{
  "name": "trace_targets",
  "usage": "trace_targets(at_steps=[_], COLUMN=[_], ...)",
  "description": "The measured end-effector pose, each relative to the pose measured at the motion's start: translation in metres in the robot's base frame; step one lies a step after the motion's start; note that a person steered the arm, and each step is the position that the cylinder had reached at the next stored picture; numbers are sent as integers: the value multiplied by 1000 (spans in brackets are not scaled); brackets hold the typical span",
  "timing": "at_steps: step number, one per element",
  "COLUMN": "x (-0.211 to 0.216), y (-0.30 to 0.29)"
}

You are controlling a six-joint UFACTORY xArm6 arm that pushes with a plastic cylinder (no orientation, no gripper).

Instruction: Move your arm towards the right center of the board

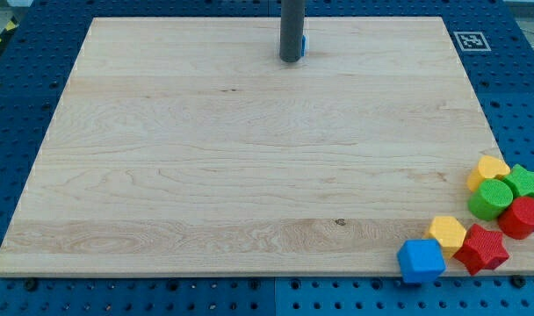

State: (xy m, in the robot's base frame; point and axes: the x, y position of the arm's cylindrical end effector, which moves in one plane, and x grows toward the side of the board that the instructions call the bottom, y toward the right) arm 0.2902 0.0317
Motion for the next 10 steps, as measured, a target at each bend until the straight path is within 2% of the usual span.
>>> trace_targets(at_steps=[3, 6, 8, 10], x=[1, 11, 43, 132], y=[33, 103, 218, 313])
